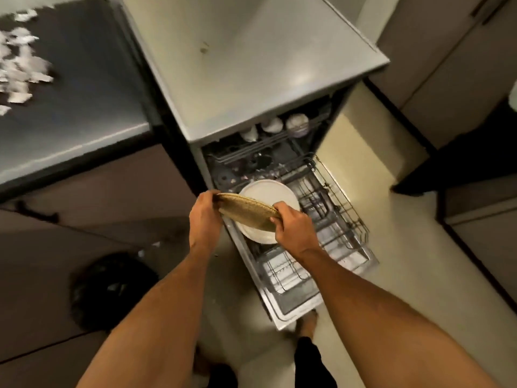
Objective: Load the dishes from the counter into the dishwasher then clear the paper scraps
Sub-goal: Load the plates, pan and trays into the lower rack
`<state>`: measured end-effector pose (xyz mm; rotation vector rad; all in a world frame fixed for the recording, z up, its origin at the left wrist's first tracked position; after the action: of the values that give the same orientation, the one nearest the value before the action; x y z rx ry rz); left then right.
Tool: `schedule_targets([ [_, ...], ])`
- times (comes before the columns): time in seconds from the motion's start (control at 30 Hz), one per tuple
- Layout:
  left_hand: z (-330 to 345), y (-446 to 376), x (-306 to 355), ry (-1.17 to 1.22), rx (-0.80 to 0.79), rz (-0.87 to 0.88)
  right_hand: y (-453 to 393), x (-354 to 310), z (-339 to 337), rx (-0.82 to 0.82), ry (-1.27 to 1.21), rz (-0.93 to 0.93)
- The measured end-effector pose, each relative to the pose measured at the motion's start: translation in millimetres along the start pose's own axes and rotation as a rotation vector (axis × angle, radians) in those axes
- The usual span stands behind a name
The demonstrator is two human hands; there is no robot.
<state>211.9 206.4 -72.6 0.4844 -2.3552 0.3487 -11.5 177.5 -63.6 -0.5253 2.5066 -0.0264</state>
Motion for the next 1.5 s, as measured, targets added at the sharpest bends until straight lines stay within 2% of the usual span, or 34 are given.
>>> schedule_targets([
  [0.23,167,18,46,0.013,-0.165,-0.007,49,151,-12,0.045,0.012,0.29],
  [0.47,305,29,96,-0.032,-0.303,0.114,84,278,-10,0.11,-0.005,0.589],
  [0.6,373,22,124,-0.068,-0.381,0.212,92,339,-7,0.171,-0.044,0.702],
  [0.8,463,4,152,-0.066,-0.473,0.258,87,420,-2,0.251,-0.051,0.804],
  [1.03,526,-16,181,-0.056,-0.478,0.316,78,480,6,0.332,-0.087,0.857],
  [1.23,553,-24,183,-0.077,-0.499,0.32,74,497,19,0.35,-0.127,0.834],
  [1.5,566,-23,166,-0.163,-0.544,0.279,69,505,45,0.231,-0.181,0.817],
])
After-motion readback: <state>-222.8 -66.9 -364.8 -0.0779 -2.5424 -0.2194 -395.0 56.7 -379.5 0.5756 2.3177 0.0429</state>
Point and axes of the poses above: each hand's wrist, its own y-axis away from the middle knuckle, its own z-axis out of the palm, x = y × z, the point moved 5 cm from there along -y, towards the middle knuckle, and after that the axes turned 4 degrees about x, right-handed, at the moved point
